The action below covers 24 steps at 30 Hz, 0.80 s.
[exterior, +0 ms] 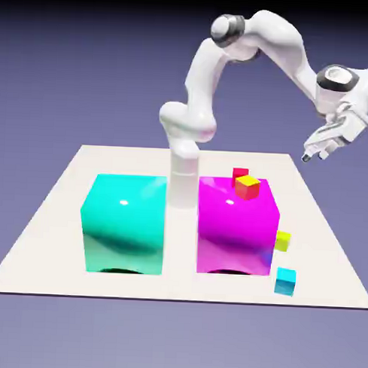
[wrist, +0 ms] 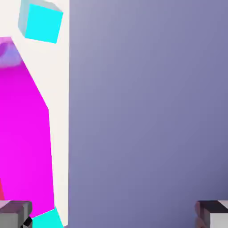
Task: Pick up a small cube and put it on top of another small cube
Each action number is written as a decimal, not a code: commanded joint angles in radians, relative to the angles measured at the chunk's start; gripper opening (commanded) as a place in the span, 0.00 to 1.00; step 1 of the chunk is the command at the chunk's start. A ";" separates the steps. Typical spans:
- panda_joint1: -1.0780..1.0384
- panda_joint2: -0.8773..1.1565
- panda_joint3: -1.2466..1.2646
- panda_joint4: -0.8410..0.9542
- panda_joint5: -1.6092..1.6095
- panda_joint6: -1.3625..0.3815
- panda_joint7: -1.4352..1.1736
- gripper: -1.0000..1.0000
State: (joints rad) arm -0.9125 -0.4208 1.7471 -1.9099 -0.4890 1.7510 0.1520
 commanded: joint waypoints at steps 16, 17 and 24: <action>-0.422 -0.210 0.580 -0.220 -0.281 0.161 0.322 0.50; -0.411 -0.221 0.616 -0.234 -0.305 0.165 0.320 0.50; -0.335 -0.293 0.870 -0.334 -0.475 0.194 0.300 0.50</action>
State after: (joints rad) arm -1.2473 -0.7140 2.6169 -2.2441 -0.9641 1.9448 0.4517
